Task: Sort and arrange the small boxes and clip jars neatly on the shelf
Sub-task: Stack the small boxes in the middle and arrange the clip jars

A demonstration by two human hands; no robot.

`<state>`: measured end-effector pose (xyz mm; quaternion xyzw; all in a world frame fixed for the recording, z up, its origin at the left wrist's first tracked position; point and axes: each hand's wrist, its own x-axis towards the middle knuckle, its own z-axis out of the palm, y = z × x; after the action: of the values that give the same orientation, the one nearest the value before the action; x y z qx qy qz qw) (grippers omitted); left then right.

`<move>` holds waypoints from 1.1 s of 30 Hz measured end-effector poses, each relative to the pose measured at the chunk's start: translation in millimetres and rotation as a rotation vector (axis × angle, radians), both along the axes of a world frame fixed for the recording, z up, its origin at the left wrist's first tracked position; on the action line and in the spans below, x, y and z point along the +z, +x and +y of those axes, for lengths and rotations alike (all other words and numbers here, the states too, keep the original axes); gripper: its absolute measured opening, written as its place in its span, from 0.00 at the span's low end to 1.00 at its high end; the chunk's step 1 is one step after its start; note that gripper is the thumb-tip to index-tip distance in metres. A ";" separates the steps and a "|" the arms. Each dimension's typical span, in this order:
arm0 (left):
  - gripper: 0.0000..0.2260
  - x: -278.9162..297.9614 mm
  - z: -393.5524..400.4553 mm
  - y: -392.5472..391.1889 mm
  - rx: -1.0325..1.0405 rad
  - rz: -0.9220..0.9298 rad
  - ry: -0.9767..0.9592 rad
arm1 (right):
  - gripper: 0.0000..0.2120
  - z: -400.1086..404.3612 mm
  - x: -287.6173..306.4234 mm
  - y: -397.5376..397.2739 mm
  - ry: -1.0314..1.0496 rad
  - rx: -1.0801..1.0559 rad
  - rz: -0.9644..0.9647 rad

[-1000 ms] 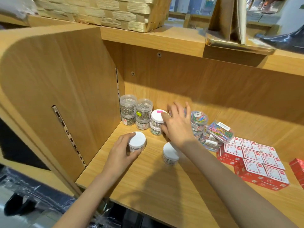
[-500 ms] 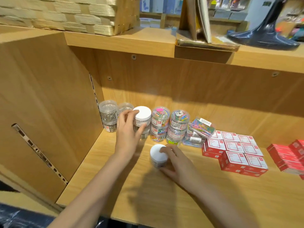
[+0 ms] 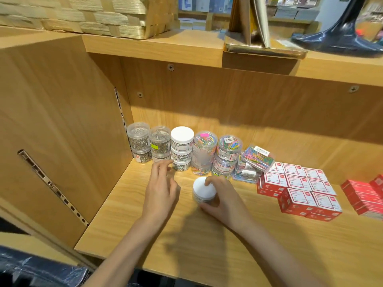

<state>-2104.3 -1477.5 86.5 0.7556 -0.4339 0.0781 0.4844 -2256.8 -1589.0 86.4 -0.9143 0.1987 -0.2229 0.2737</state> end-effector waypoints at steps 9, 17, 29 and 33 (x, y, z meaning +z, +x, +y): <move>0.19 -8.3 -7.2 -28.6 -0.125 0.044 0.046 | 0.13 -25.5 36.2 -46.4 -0.085 -0.152 -0.134; 0.22 -0.5 -32.2 -48.1 -0.205 0.190 0.087 | 0.15 -86.4 56.7 -60.8 -0.202 -0.360 0.009; 0.34 -2.9 -43.6 -36.6 -0.197 0.493 0.054 | 0.32 -82.8 42.7 -48.1 -0.270 -0.311 0.130; 0.34 -8.8 -46.7 -40.2 -0.253 0.565 0.015 | 0.34 -81.5 34.5 -42.3 -0.353 -0.357 0.088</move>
<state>-2144.5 -1524.2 77.7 0.6910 -0.3734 -0.1993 0.5860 -2299.1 -1670.5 120.9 -0.9071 0.3269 -0.2589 0.0571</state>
